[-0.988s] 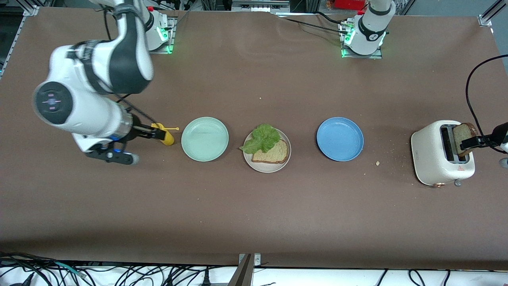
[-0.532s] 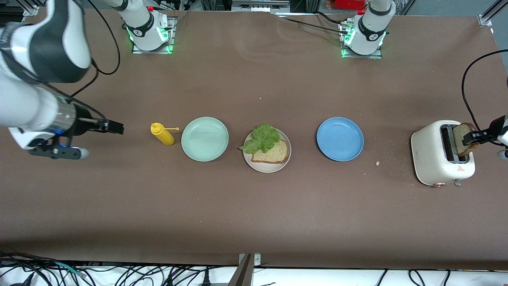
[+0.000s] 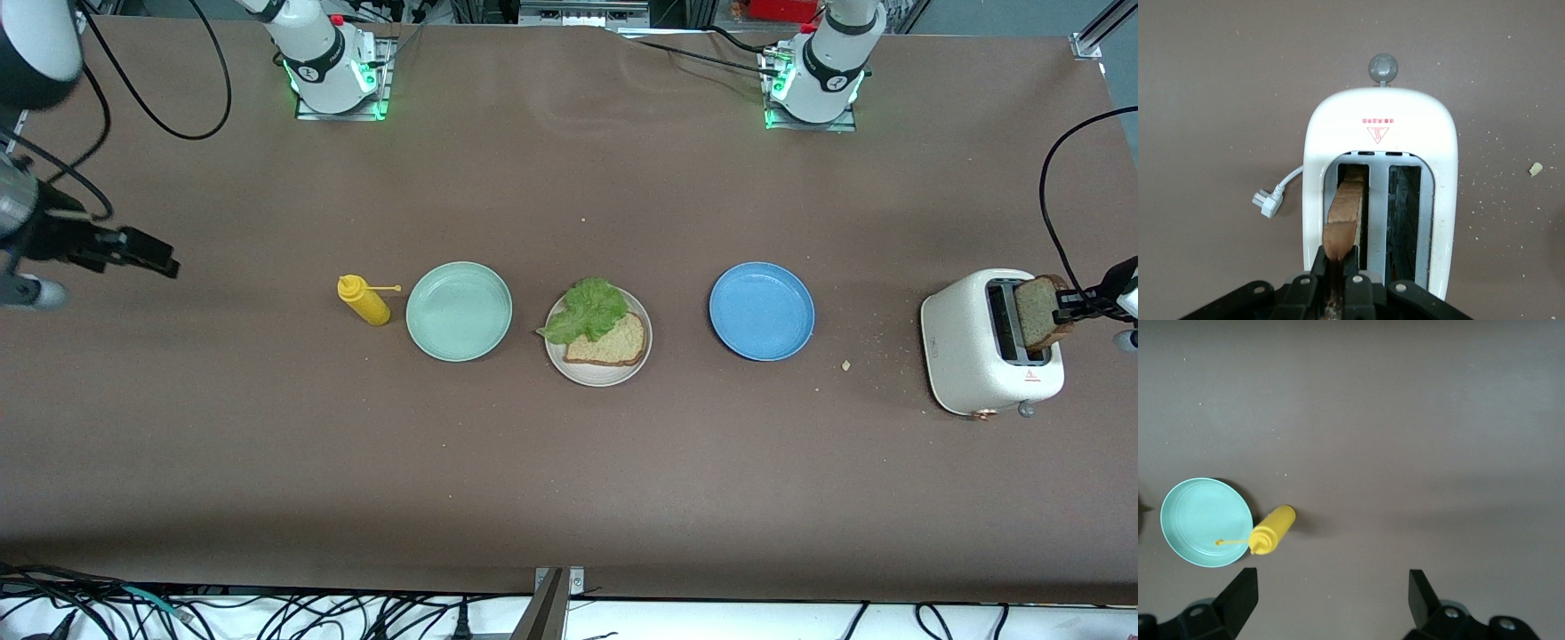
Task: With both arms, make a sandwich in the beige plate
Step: 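Lift the toast out of the toaster with the left gripper, then lay the toast on the lettuce with the left gripper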
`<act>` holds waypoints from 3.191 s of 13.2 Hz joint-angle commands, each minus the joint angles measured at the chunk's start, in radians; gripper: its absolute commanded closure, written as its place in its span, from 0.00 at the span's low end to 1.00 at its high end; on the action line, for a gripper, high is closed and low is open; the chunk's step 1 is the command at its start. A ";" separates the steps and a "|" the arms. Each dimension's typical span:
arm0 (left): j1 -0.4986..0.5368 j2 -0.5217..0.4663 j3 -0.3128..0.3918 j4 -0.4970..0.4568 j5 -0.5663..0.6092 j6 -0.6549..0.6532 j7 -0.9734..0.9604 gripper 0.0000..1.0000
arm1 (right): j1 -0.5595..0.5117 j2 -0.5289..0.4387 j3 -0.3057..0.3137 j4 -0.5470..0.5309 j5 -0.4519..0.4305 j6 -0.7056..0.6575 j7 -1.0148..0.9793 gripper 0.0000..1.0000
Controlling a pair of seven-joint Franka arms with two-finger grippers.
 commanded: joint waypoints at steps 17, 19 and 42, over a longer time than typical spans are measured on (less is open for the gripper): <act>-0.265 0.129 -0.042 0.376 -0.587 -0.496 0.062 1.00 | -0.037 -0.148 0.034 -0.160 -0.038 -0.010 -0.010 0.00; -0.312 0.172 -0.042 0.374 -0.653 -0.507 0.062 1.00 | -0.017 -0.148 0.035 -0.160 -0.040 -0.008 -0.007 0.00; -0.701 0.514 -0.044 0.377 -1.162 -0.170 -0.253 1.00 | -0.020 -0.159 0.042 -0.137 -0.041 -0.030 0.003 0.00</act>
